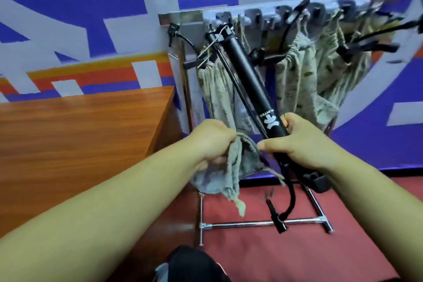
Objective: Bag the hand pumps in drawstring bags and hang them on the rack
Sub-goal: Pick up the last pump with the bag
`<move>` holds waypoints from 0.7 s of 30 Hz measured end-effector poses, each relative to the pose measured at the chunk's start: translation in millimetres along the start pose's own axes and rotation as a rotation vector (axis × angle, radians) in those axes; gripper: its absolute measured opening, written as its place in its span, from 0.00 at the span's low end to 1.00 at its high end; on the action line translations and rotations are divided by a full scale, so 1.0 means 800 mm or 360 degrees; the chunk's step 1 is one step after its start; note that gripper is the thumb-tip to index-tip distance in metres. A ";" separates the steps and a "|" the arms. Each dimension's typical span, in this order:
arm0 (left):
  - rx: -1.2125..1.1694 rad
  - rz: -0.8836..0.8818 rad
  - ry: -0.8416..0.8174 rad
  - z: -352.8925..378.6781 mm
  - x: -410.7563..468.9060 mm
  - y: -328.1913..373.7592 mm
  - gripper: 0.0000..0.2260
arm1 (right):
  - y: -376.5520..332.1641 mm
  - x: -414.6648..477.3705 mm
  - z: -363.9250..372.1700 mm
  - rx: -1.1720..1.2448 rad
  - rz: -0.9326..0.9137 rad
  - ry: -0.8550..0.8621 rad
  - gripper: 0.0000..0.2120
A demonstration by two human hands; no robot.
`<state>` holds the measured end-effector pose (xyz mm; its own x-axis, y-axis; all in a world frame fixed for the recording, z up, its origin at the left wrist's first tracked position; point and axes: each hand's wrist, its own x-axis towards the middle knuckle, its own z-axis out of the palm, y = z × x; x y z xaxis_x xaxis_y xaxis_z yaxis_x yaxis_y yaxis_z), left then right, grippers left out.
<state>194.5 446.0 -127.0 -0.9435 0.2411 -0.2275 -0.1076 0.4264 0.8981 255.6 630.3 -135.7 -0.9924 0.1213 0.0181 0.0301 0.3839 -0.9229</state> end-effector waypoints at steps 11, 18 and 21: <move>-0.0264 -0.0529 -0.0468 0.108 0.062 -0.076 0.16 | 0.153 0.000 -0.020 0.0179 0.0304 0.0052 0.22; -0.0309 -0.0466 -0.0556 0.118 0.065 -0.091 0.07 | 0.197 0.018 0.009 0.0389 0.0370 -0.0005 0.23; -0.0333 -0.0412 -0.0582 0.119 0.066 -0.096 0.05 | 0.204 0.018 0.018 0.0447 0.0302 -0.0076 0.18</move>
<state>182.6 508.9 -243.5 -0.7098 0.4566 -0.5364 -0.4199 0.3373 0.8426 244.5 681.2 -291.5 -0.9769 0.1209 -0.1760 0.1875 0.0908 -0.9781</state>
